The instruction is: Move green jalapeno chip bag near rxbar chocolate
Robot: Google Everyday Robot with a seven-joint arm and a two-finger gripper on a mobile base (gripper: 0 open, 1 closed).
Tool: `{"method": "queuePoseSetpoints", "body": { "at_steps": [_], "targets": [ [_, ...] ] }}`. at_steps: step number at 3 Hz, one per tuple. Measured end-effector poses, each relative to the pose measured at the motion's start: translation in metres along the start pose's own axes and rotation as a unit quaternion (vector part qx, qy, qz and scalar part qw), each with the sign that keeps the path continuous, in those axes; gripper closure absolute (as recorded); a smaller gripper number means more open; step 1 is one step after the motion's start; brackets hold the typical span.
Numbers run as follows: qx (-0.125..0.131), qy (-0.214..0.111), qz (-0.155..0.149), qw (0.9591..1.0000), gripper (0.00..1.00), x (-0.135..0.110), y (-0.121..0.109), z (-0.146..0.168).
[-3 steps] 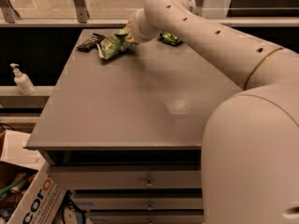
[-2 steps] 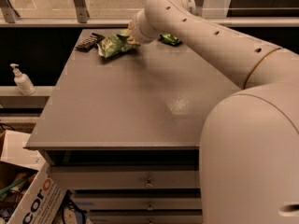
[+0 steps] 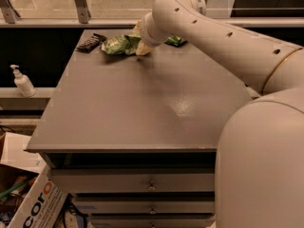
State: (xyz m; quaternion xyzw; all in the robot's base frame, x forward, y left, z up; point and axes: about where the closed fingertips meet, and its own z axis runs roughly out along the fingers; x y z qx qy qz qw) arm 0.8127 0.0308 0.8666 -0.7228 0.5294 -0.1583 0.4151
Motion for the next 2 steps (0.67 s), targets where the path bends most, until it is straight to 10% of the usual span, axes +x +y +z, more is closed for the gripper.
{"method": "queuePoseSetpoints", "body": {
  "at_steps": [2],
  "targets": [
    [0.015, -0.010, 0.014, 0.9997, 0.00, -0.008, -0.006, -0.031]
  ]
}}
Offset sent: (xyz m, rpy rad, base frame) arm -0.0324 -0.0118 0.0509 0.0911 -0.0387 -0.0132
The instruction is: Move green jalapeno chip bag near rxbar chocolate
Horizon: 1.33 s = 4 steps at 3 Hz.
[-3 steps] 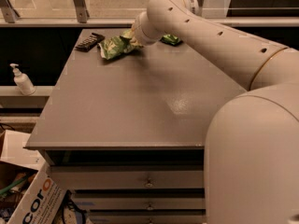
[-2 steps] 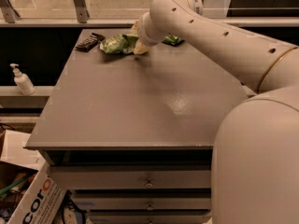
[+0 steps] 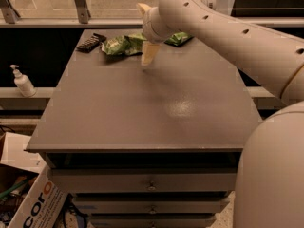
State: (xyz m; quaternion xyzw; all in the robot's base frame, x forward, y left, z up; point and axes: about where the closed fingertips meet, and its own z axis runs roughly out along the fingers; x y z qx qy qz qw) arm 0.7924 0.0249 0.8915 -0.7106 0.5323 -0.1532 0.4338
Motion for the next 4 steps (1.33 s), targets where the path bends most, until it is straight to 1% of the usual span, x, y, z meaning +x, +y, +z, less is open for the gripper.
{"method": "queuePoseSetpoints", "body": {
  "at_steps": [1, 2, 3, 4],
  "targets": [
    [0.013, -0.035, 0.036, 0.9987, 0.00, 0.003, -0.004, -0.024],
    [0.017, -0.074, 0.093, 0.9928, 0.00, 0.008, 0.007, -0.052],
    [0.011, -0.108, 0.149, 0.9828, 0.00, 0.012, 0.027, -0.076],
    [0.013, -0.114, 0.162, 0.9801, 0.00, 0.015, 0.028, -0.082]
  ]
}}
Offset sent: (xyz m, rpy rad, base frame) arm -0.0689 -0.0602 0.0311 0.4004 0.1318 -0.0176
